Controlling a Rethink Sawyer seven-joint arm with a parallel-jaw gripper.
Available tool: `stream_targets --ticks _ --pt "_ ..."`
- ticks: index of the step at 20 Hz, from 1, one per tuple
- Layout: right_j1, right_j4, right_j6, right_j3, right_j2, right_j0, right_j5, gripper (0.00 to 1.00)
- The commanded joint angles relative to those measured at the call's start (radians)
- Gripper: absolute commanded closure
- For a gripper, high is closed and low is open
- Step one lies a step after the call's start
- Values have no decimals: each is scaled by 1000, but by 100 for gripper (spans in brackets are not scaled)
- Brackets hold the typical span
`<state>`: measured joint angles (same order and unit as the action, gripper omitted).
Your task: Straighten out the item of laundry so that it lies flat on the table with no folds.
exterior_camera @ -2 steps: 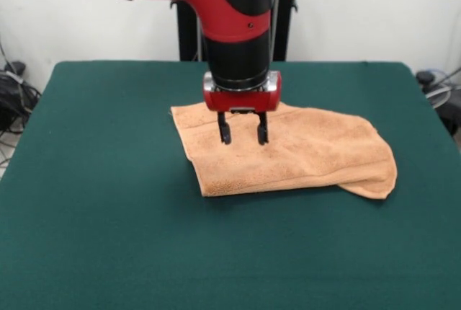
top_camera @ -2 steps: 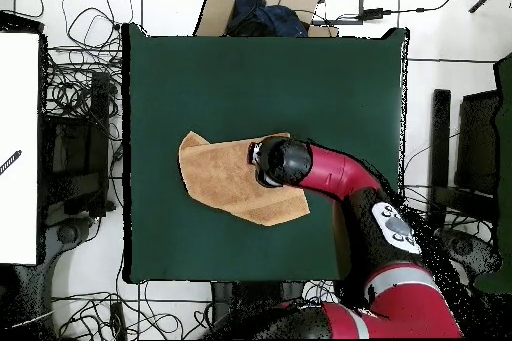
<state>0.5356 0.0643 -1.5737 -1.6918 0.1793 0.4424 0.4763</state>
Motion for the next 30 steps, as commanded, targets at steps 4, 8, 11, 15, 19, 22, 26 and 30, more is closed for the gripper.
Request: stream_targets --ticks 4,8,11,15,19,22,26,30 --pt "-5 -57 -132 12 63 -17 75 0" --pt "-7 -66 -115 13 73 -17 99 0" --pt "11 -70 -97 40 67 -26 175 0" --pt "22 -60 -81 65 65 -31 211 0" --pt "15 -55 -74 69 75 -24 211 0" --pt "17 -57 -73 61 82 -19 207 0" --pt "8 -50 -59 87 83 -19 230 0" --pt "-1 -47 -46 116 85 -21 258 0"
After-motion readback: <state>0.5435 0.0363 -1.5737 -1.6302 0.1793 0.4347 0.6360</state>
